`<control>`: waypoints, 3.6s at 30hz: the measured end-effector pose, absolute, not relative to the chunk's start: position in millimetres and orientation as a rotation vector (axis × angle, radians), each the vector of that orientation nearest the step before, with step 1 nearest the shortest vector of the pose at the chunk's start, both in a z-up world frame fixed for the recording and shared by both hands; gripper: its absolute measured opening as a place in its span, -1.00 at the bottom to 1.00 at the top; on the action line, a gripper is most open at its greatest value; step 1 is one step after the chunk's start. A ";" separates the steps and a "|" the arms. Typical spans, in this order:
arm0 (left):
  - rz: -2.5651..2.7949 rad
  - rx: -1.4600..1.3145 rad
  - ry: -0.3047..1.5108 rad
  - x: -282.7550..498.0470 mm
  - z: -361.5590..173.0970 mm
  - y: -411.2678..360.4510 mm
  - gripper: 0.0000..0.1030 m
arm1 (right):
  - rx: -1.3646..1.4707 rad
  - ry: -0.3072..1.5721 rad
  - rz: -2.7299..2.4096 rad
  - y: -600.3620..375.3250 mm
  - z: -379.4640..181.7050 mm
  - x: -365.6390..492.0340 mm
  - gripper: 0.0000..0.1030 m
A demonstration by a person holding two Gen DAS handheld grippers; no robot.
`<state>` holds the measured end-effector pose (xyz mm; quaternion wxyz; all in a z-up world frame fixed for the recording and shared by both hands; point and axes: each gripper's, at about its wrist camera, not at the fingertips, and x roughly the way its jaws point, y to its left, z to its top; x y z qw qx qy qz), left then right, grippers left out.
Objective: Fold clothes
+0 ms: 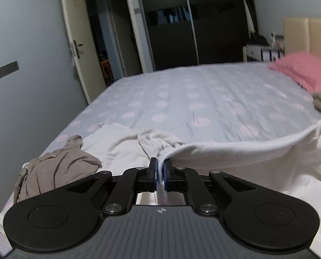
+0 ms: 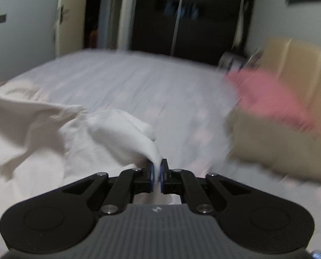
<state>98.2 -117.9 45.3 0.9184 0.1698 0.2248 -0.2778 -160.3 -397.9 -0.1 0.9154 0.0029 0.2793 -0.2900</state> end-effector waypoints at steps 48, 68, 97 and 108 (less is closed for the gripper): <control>-1.528 0.624 0.935 -84.8 41.0 -133.5 -0.61 | 0.070 1.020 -0.871 -521.7 -37.3 -242.1 -0.62; -1.347 0.624 0.876 3.7 20.7 -222.5 -0.25 | -0.112 0.887 -0.572 -449.4 29.9 -194.4 -0.05; -1.257 0.815 1.109 51.0 -92.4 -266.4 -0.79 | 0.221 1.170 -0.338 -528.8 -97.0 -68.0 -0.88; -1.110 0.531 0.761 67.5 11.4 -231.8 -0.91 | 0.124 0.707 -0.513 -491.8 33.1 -104.3 -0.89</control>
